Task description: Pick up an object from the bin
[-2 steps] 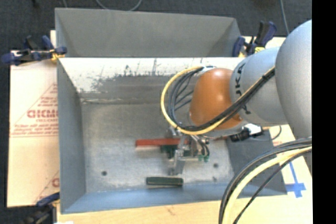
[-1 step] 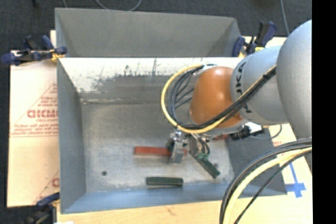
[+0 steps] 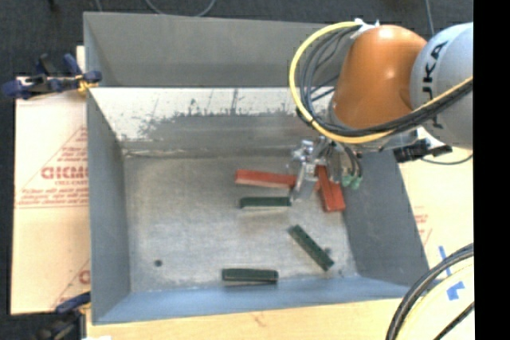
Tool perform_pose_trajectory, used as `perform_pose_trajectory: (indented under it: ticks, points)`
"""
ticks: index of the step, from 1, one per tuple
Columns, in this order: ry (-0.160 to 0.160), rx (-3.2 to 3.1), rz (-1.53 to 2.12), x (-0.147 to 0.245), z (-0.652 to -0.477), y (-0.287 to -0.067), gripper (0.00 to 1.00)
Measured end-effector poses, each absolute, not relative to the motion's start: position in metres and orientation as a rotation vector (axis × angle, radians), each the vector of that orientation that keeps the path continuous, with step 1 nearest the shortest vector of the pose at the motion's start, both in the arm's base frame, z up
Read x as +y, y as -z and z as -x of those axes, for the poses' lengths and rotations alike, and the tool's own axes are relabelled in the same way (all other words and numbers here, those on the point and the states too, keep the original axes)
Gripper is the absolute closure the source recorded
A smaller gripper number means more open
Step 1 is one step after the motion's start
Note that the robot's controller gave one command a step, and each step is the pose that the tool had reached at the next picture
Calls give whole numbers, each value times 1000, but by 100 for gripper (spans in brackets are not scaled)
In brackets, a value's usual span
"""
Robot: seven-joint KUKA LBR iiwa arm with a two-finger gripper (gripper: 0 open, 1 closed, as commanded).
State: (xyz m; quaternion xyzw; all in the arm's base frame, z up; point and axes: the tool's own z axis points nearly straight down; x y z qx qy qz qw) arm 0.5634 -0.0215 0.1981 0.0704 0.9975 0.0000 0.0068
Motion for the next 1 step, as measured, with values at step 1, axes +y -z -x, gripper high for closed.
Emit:
perform_pose_trajectory:
  ticks: [1]
  points:
    - [5,3114,312,-30,-572,-323,100]
